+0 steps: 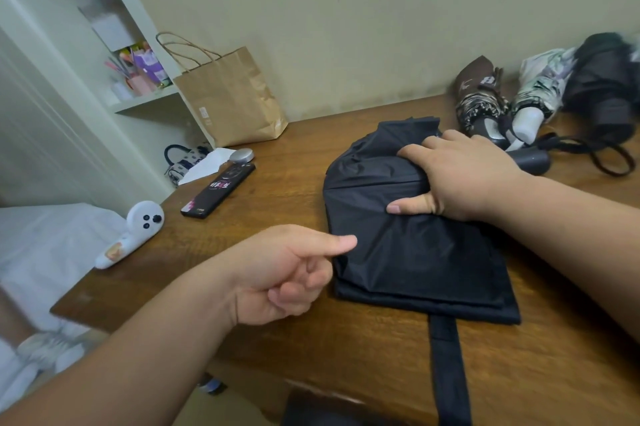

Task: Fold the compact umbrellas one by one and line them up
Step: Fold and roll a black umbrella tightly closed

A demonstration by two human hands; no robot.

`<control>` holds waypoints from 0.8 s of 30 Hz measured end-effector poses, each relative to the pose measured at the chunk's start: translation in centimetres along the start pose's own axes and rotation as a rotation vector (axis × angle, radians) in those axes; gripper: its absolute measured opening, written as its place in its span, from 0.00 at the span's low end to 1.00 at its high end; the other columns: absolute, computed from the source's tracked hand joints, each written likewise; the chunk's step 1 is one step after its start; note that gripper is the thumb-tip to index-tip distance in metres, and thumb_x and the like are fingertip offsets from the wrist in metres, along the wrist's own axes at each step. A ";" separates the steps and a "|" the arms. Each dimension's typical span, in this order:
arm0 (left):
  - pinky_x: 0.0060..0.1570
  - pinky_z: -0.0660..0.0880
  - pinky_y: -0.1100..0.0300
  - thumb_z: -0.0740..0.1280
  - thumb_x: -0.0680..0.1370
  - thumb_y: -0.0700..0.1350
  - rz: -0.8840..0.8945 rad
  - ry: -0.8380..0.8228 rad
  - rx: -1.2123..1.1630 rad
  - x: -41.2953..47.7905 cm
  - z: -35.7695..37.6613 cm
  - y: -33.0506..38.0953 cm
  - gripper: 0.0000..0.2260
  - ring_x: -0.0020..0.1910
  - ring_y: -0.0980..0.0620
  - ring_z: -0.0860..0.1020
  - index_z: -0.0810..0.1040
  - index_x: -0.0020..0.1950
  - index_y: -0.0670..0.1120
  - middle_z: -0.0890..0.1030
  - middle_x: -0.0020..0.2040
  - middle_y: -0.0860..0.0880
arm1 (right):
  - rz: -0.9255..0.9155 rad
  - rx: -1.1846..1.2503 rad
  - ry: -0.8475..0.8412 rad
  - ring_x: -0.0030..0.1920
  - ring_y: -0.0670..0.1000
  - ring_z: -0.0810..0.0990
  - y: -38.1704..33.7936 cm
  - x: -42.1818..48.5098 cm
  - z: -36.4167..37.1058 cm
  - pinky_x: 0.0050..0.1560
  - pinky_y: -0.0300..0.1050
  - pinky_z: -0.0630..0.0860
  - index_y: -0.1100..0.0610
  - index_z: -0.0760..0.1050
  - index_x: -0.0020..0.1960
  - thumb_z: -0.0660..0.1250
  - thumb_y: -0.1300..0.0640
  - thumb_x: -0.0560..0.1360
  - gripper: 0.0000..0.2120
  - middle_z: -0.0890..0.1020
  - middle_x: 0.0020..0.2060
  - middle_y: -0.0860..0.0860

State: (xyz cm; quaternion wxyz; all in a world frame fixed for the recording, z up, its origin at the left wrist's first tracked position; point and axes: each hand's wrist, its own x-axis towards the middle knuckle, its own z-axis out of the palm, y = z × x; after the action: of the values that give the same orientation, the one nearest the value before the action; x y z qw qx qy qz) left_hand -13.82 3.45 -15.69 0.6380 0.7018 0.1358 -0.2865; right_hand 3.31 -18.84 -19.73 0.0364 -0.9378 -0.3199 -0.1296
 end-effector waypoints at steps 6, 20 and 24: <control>0.17 0.59 0.69 0.70 0.80 0.45 0.020 0.060 0.001 -0.9 1.0 -0.7 0.12 0.18 0.58 0.66 0.79 0.37 0.45 0.70 0.26 0.49 | -0.005 0.002 -0.009 0.64 0.55 0.73 0.1 0.2 0.0 0.58 0.54 0.71 0.42 0.63 0.73 0.41 0.13 0.56 0.54 0.76 0.61 0.48; 0.20 0.58 0.67 0.67 0.83 0.45 0.048 0.140 0.224 -1.2 0.8 -1.0 0.18 0.19 0.58 0.65 0.71 0.34 0.43 0.68 0.24 0.50 | -0.007 0.001 -0.027 0.64 0.55 0.73 0.0 0.0 -0.5 0.59 0.54 0.71 0.43 0.64 0.73 0.41 0.14 0.56 0.54 0.76 0.61 0.49; 0.21 0.58 0.65 0.67 0.82 0.45 0.032 0.148 0.379 -1.6 0.6 -1.1 0.11 0.20 0.55 0.65 0.76 0.47 0.37 0.67 0.26 0.47 | -0.009 0.009 -0.044 0.63 0.55 0.72 0.1 0.1 -0.5 0.58 0.54 0.71 0.43 0.63 0.73 0.43 0.13 0.55 0.56 0.76 0.61 0.49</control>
State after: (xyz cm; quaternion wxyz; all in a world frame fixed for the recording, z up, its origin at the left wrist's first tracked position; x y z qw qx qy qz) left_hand -15.85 3.29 -15.66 0.4874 0.8304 0.1150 -0.2445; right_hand 3.29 -18.92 -19.22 0.0329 -0.9389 -0.3254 -0.1076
